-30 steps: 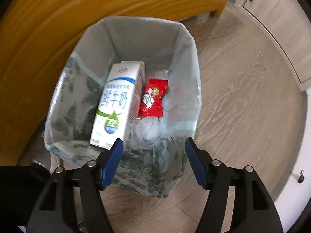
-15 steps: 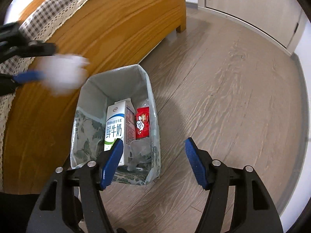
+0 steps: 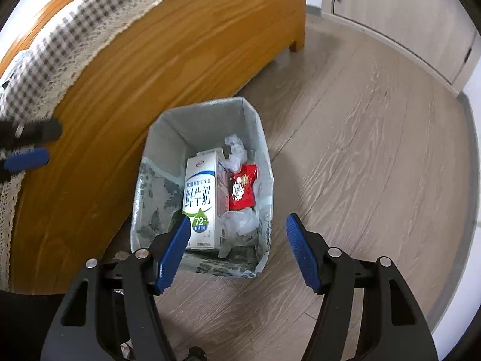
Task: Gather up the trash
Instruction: 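Move both tools back over the bed toward the remaining trash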
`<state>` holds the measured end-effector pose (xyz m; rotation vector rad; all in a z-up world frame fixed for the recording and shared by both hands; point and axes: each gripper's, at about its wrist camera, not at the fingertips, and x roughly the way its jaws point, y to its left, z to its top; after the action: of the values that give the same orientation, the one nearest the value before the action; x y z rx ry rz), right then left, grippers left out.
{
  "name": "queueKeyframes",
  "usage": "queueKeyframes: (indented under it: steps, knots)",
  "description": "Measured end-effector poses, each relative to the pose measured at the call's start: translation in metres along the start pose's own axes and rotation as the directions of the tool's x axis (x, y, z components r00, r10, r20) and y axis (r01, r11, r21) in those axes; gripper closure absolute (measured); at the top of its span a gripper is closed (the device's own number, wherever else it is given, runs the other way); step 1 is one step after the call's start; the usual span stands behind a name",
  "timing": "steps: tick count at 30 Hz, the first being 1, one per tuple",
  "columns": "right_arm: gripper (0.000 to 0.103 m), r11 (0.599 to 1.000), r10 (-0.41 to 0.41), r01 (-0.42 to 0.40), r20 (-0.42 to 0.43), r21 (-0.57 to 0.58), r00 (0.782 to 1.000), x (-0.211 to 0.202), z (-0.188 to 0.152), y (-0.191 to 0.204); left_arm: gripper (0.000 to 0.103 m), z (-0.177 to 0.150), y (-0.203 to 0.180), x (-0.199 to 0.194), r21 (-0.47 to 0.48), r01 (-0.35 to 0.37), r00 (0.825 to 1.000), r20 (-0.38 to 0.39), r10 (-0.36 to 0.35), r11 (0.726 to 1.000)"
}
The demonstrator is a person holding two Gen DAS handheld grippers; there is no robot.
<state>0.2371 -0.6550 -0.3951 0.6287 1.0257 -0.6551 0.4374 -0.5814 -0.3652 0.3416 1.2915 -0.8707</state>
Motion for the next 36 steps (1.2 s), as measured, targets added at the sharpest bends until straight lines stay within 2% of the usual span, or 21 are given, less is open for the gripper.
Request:
queueKeyframes:
  steps: [5,8,12,14,16,17,20,21,25,27,28,29,30,32,33,34,35,36]
  knots:
    - [0.039,0.999,-0.027,0.028,0.041,-0.028,0.999,-0.036,0.004,0.007,0.034,-0.023,0.0,-0.047,0.026,-0.006,0.997,0.075,0.004,1.0]
    - [0.039,0.997,-0.044,0.05,0.096,-0.061,0.994,-0.067,0.009,0.015,0.034,-0.034,0.009,-0.087,-0.008,0.048,0.992,0.12,-0.047,0.999]
    - [0.039,0.996,-0.043,0.057,0.206,-0.066,0.978,-0.117,0.018,0.035,0.034,-0.056,0.024,-0.157,0.018,0.048,0.969,0.242,-0.051,0.999]
    - [0.039,0.995,-0.023,0.049,0.274,-0.089,0.962,-0.146,0.022,0.056,0.026,-0.071,0.037,-0.192,0.022,0.028,0.948,0.316,-0.033,0.999]
    - [0.039,0.991,0.009,0.036,0.323,-0.133,0.946,-0.168,0.026,0.084,0.026,-0.087,0.056,-0.228,0.006,0.009,0.92,0.392,-0.011,1.0]
    - [0.034,0.987,0.027,0.03,0.344,-0.16,0.939,-0.178,0.027,0.101,0.026,-0.093,0.066,-0.24,-0.001,0.0,0.909,0.418,0.001,1.0]
    - [0.033,0.971,0.101,-0.006,0.385,-0.24,0.917,-0.198,0.028,0.152,0.025,-0.11,0.101,-0.277,-0.042,-0.063,0.862,0.501,0.076,0.997]
    - [0.033,0.966,0.122,-0.019,0.389,-0.258,0.913,-0.202,0.028,0.165,0.024,-0.116,0.119,-0.29,-0.068,-0.095,0.84,0.53,0.117,0.993]
    - [0.033,0.926,0.217,-0.062,0.391,-0.372,0.894,-0.214,0.025,0.236,0.022,-0.127,0.182,-0.314,-0.197,-0.111,0.801,0.563,0.205,0.974]
    - [0.033,0.895,0.243,-0.058,0.375,-0.441,0.895,-0.214,0.023,0.268,0.019,-0.136,0.223,-0.324,-0.303,-0.106,0.774,0.573,0.27,0.947]
    - [0.033,0.876,0.251,-0.051,0.363,-0.48,0.897,-0.212,0.021,0.289,0.019,-0.144,0.246,-0.33,-0.369,-0.111,0.755,0.572,0.32,0.923]
    - [0.033,0.858,0.259,-0.047,0.352,-0.511,0.9,-0.208,0.019,0.307,0.019,-0.149,0.262,-0.336,-0.41,-0.116,0.744,0.567,0.353,0.905]
    - [0.033,0.843,0.265,-0.045,0.342,-0.537,0.902,-0.204,0.017,0.322,0.019,-0.156,0.288,-0.342,-0.469,-0.127,0.735,0.547,0.401,0.874]
    - [0.033,0.802,0.278,-0.035,0.32,-0.597,0.906,-0.193,0.009,0.359,0.018,-0.161,0.317,-0.352,-0.524,-0.147,0.727,0.518,0.45,0.839]
    - [0.033,0.785,0.28,-0.028,0.314,-0.619,0.907,-0.189,0.005,0.376,0.017,-0.165,0.339,-0.358,-0.562,-0.163,0.715,0.499,0.49,0.811]
    - [0.033,0.757,0.288,-0.028,0.295,-0.653,0.911,-0.18,0.0,0.401,0.016,-0.171,0.352,-0.361,-0.584,-0.172,0.707,0.488,0.512,0.793]
    - [0.033,0.739,0.294,-0.028,0.284,-0.673,0.913,-0.174,-0.003,0.417,0.016,-0.175,0.37,-0.362,-0.619,-0.186,0.701,0.46,0.544,0.763]
    - [0.033,0.713,0.299,-0.025,0.271,-0.701,0.915,-0.166,-0.006,0.438,0.016,-0.178,0.382,-0.364,-0.639,-0.194,0.704,0.438,0.56,0.744]
